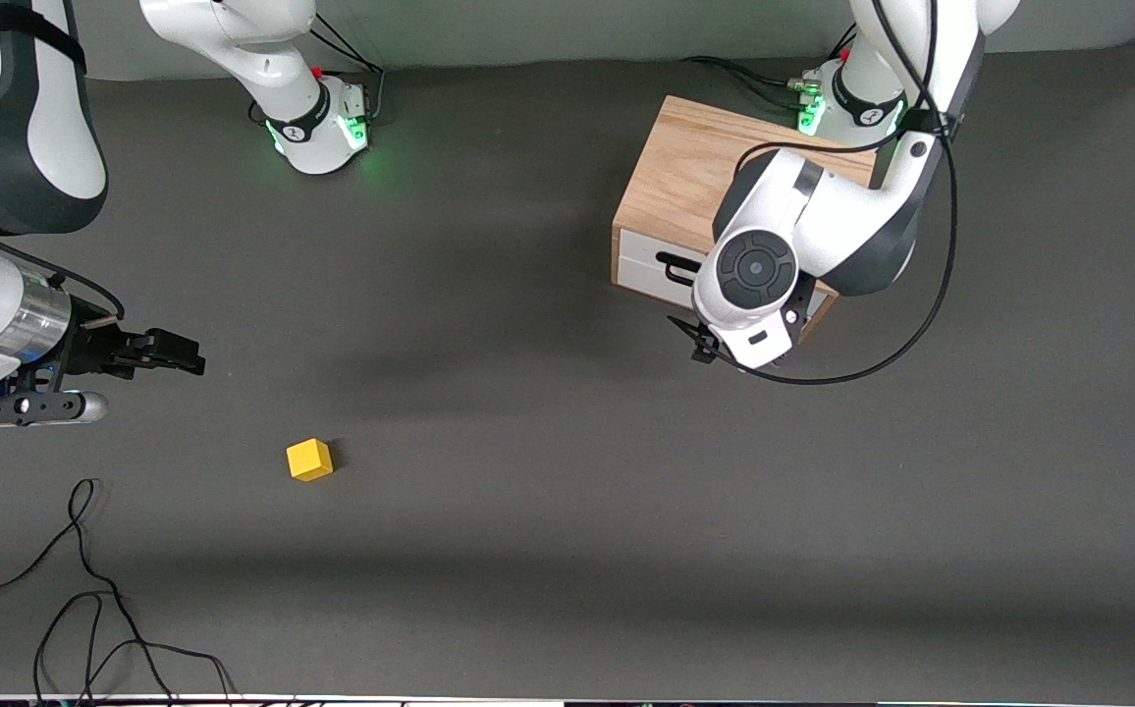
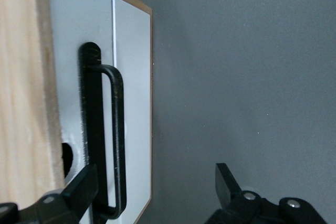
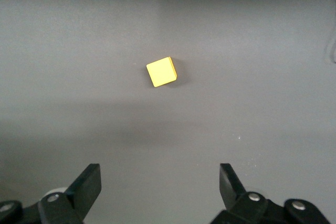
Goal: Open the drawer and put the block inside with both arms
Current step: 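Hook the left gripper onto the black drawer handle, then pull the drawer open with the left gripper while the right gripper approaches the cube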
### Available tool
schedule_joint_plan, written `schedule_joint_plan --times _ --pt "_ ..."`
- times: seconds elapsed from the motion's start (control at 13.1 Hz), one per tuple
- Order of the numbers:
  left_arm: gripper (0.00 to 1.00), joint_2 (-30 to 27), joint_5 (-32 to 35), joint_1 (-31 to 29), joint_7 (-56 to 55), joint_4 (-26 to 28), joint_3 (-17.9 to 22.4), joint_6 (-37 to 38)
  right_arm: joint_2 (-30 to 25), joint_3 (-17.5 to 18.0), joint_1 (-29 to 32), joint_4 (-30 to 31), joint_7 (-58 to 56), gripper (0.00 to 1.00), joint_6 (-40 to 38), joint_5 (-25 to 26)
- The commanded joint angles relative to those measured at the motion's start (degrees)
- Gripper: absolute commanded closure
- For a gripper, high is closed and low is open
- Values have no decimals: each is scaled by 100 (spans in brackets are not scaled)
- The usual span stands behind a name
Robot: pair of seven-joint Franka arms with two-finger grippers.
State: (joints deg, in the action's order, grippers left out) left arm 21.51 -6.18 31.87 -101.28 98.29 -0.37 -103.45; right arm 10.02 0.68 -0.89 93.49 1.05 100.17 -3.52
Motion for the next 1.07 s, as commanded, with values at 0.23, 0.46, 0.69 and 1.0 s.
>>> schedule_joint_plan --times 0.23,0.46,0.69,1.0 --pt "0 -85 30 91 -94 700 2 -474 149 19 -16 -112 9 0 73 -70" --pt "0 -68 38 108 -94 850 -25 -650 184 11 -8 -147 0 0 73 -35" --pt "0 -6 38 161 -94 894 -25 -764 149 2 10 -138 0 0 38 -35" --pt "0 29 56 188 72 833 -25 -782 403 19 -16 -138 -9 0 186 -26"
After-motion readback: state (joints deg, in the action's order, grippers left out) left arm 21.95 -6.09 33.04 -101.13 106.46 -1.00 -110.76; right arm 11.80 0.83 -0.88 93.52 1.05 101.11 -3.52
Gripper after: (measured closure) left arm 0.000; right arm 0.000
